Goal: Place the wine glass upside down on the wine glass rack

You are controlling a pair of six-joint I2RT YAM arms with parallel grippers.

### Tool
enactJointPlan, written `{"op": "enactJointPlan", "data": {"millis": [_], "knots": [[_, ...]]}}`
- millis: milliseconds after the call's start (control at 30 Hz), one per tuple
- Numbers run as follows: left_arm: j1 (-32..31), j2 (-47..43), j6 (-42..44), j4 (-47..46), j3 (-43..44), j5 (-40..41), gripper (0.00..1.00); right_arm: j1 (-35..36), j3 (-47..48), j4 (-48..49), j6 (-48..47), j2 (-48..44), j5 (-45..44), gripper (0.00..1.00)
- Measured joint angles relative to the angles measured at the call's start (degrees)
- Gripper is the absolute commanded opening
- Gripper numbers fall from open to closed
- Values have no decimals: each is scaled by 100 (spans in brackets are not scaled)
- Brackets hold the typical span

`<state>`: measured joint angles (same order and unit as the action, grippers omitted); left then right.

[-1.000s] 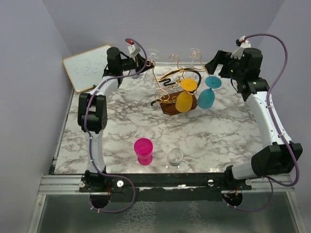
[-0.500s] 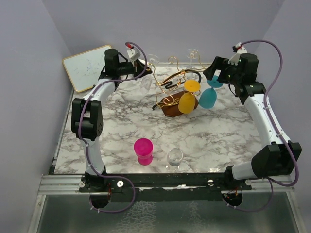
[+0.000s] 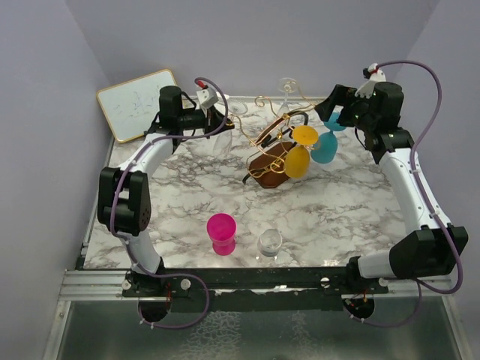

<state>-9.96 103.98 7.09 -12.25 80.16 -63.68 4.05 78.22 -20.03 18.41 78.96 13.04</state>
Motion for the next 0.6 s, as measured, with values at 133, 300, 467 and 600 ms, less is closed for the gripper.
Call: {"op": "enactJointPlan", "data": {"millis": [133, 300, 467, 600], "knots": [[-105, -282, 157, 83, -350, 37, 0, 0, -11, 55, 39, -13, 42, 99], [-195, -557, 286, 9, -780, 168, 0, 0, -162, 85, 76, -162, 57, 99], [-219, -599, 321, -306, -881, 337, 0, 0, -210, 146, 83, -199, 57, 99], [-201, -533, 275, -715, -879, 437, 0, 0, -212, 210, 92, -199, 55, 100]]}}
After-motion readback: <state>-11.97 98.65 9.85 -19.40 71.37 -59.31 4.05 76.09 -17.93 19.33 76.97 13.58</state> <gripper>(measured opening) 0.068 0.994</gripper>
